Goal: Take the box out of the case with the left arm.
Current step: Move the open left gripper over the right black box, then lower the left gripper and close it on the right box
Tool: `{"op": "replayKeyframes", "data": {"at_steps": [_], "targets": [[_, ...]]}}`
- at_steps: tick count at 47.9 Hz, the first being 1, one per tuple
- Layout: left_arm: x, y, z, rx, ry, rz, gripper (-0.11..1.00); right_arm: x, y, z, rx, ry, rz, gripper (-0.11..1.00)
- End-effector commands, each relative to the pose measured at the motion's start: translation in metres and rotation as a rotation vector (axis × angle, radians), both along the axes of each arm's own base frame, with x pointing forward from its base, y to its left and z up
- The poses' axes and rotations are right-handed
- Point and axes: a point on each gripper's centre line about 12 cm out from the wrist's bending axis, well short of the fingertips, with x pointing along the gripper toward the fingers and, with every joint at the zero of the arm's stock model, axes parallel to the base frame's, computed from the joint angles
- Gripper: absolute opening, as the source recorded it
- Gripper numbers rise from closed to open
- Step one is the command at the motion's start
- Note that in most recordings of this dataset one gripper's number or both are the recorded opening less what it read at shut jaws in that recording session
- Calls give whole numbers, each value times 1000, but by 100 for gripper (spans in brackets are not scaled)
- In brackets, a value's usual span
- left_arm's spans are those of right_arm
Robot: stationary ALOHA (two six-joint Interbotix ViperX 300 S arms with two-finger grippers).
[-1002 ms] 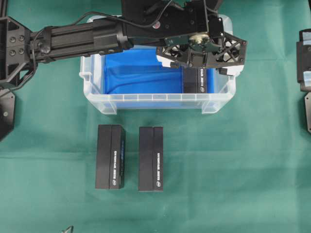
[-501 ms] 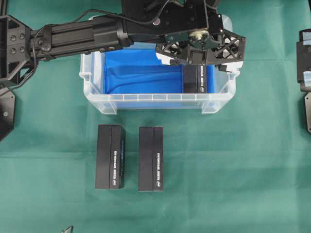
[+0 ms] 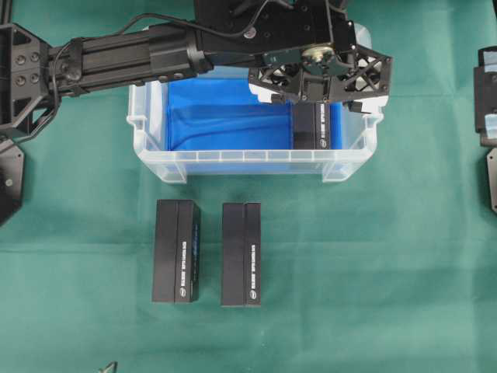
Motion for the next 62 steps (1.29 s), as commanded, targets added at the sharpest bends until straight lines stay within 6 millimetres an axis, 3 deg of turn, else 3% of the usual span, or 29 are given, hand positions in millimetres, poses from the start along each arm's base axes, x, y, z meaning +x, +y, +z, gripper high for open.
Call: {"op": "replayKeyframes", "data": {"at_steps": [1, 25, 49, 62], "targets": [[-3, 2, 14, 8, -30, 5, 90, 1, -1, 3, -4, -15, 0, 2], [-4, 2, 9, 7, -15, 9, 90, 1, -1, 3, -4, -17, 0, 2], [-6, 25, -17, 37, -32, 59, 90, 1, -1, 3, -4, -17, 0, 2], [-8, 27, -32, 35, -27, 55, 90, 1, -1, 3, -4, -15, 0, 2]]}}
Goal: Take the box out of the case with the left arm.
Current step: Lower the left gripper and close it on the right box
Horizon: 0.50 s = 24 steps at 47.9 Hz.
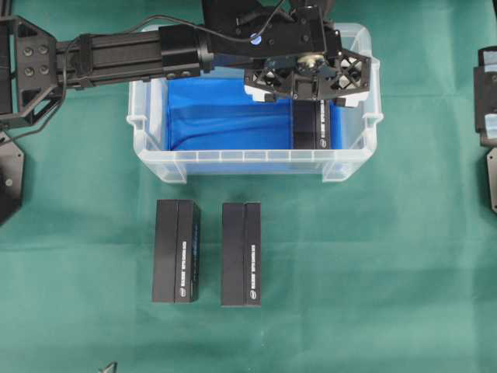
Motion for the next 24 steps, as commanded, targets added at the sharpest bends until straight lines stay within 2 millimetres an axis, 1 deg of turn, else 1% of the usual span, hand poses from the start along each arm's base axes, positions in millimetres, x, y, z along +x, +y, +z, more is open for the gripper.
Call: {"op": "replayKeyframes", "data": {"at_steps": [1, 13, 24], "targets": [[-4, 0, 34, 20, -85, -4, 90, 1, 0, 3, -2, -15, 0, 2], [4, 0, 26, 20, -124, 2, 90, 1, 0, 3, -2, -15, 0, 2], [6, -3, 10, 16, -102, -5, 90, 1, 0, 3, -2, -14, 0, 2]]}}
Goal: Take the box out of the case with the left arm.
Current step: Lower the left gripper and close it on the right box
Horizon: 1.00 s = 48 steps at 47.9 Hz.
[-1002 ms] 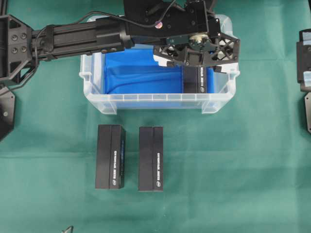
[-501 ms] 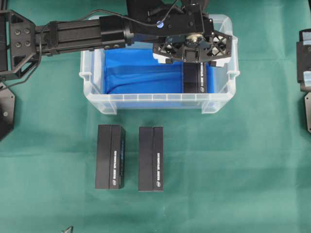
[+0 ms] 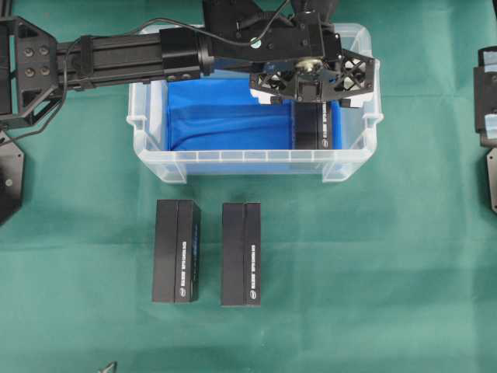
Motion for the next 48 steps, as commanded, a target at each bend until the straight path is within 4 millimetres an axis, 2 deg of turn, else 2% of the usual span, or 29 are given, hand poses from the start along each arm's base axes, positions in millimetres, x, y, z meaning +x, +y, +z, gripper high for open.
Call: {"op": "replayKeyframes", "data": {"at_steps": [1, 21, 41, 45, 48], "targets": [[-1, -3, 15, 9, -41, -7, 90, 1, -1, 3, -3, -14, 0, 2], [-4, -4, -7, -3, -16, 1, 90, 1, -1, 3, -3, -14, -2, 2], [-4, -5, -12, -7, -21, 4, 89, 1, -1, 3, -3, -14, -2, 2], [-4, -5, -12, -7, -24, 10, 83, 1, -1, 3, -3, -14, -3, 2], [-3, -6, -12, -8, -29, 8, 70, 1, 0, 3, -1, -14, -3, 2]]}}
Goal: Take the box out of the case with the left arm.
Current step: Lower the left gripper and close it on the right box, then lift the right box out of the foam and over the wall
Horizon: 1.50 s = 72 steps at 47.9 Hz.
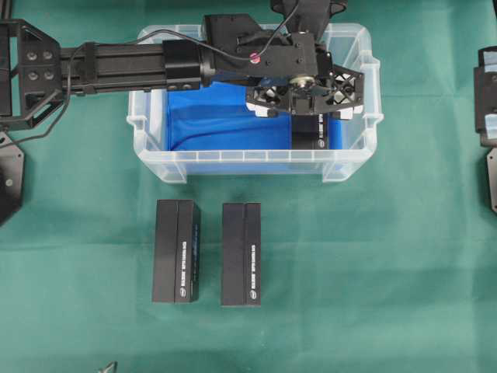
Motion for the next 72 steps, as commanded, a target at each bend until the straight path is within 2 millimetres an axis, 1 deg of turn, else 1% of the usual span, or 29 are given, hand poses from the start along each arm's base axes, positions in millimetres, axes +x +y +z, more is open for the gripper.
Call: {"op": "replayKeyframes", "data": {"at_steps": [1, 2, 3, 10, 23, 28, 37, 47, 52, 62, 64, 72], "targets": [[2, -2, 19, 7, -51, -6, 65, 1, 0, 3, -1, -14, -1, 2], [3, -3, 20, 8, -59, -9, 62, 1, 0, 3, -1, -12, -1, 2], [3, -2, 20, 9, -62, -8, 62, 1, 0, 3, -1, -14, -1, 2], [6, -3, 21, 10, -91, -10, 62, 1, 0, 3, 0, -11, -1, 2], [5, -3, 23, -1, -95, 7, 62, 1, 0, 3, 2, -15, -1, 2], [5, -6, 30, -7, -104, 5, 62, 1, 0, 3, 0, -15, -1, 2], [-7, -10, 58, -8, -99, 12, 62, 1, 0, 3, 2, -15, -1, 2], [-21, -12, 106, -7, -132, 32, 62, 1, 0, 3, -2, -15, 0, 2], [-22, -14, 127, -4, -157, 32, 62, 1, 0, 3, -2, -15, 0, 2], [-21, -17, 160, 0, -184, 30, 62, 1, 0, 3, -2, -15, 0, 2], [-23, -18, 170, 0, -188, 29, 62, 1, 0, 3, -2, -15, 0, 2], [-31, -20, 195, 0, -179, 26, 62, 1, 0, 3, -3, -15, 0, 2]]}}
